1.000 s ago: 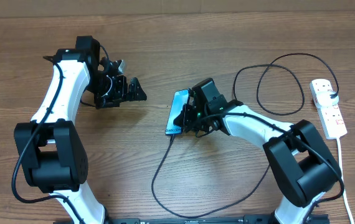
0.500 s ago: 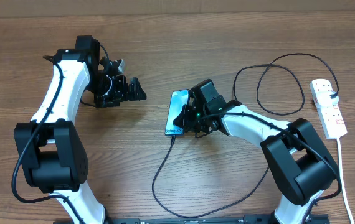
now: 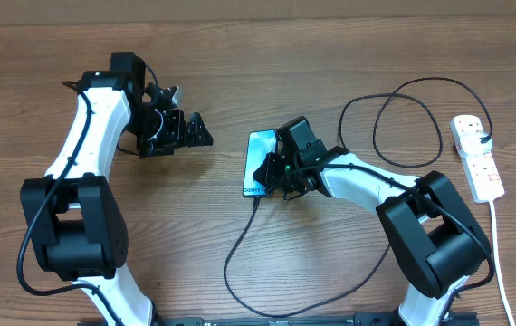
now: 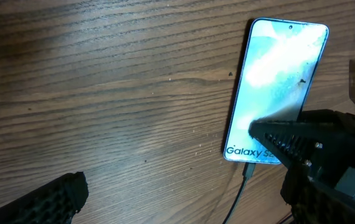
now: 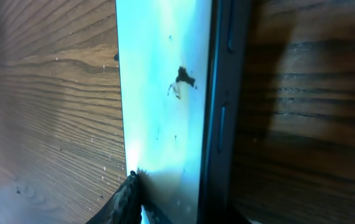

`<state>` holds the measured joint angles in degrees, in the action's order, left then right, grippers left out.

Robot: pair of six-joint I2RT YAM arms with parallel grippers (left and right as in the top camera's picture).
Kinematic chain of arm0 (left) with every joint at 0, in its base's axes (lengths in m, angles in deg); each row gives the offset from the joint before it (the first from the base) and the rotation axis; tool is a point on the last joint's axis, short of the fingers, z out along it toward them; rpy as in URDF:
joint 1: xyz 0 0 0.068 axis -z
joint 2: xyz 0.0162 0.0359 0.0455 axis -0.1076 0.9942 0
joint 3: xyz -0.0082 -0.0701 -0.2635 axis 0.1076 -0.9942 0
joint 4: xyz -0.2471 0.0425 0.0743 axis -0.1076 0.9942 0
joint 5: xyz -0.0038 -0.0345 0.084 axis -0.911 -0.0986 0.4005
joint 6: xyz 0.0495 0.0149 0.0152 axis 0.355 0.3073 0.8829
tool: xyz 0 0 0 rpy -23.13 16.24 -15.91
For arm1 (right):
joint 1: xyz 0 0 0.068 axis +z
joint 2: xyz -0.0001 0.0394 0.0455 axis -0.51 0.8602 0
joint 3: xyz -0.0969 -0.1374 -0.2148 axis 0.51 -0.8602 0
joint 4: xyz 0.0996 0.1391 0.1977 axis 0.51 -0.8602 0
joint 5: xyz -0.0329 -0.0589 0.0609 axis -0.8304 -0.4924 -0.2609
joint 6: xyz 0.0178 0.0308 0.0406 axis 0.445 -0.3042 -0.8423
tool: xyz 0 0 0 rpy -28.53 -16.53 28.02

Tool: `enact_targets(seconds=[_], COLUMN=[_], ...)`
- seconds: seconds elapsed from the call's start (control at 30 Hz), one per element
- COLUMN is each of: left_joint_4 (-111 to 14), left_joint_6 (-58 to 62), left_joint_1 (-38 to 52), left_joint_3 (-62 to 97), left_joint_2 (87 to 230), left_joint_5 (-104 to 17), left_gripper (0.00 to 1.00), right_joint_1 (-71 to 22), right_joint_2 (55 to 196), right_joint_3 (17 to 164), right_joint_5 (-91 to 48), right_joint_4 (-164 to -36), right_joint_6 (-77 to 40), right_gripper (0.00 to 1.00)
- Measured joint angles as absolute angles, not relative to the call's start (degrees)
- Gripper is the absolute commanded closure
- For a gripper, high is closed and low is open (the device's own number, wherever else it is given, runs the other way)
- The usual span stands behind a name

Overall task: Plug charger to phone and switch on socket
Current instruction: 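Lay the phone flat on the table and open the right gripper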

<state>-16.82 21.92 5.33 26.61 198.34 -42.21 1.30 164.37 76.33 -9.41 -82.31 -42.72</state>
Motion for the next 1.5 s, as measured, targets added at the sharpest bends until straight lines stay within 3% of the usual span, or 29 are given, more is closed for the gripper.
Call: enact_targets(seconds=[0.63, 1.5], left_joint_4=[-16.8, -16.8], left_joint_6=[21.9, 21.9], left_joint_1=[5.3, 5.3], left_joint_3=[26.6, 26.6], left_joint_2=[198.3, 198.3], left_joint_5=[-42.2, -42.2], left_gripper=[0.0, 0.0], right_joint_1=[1.4, 1.6], right_joint_2=[164.3, 164.2], right_joint_3=[76.4, 77.2], right_joint_5=[-11.9, -12.8], right_joint_4=[-81.2, -80.8], right_joint_6=[-42.5, -42.1], right_gripper=[0.69, 0.45])
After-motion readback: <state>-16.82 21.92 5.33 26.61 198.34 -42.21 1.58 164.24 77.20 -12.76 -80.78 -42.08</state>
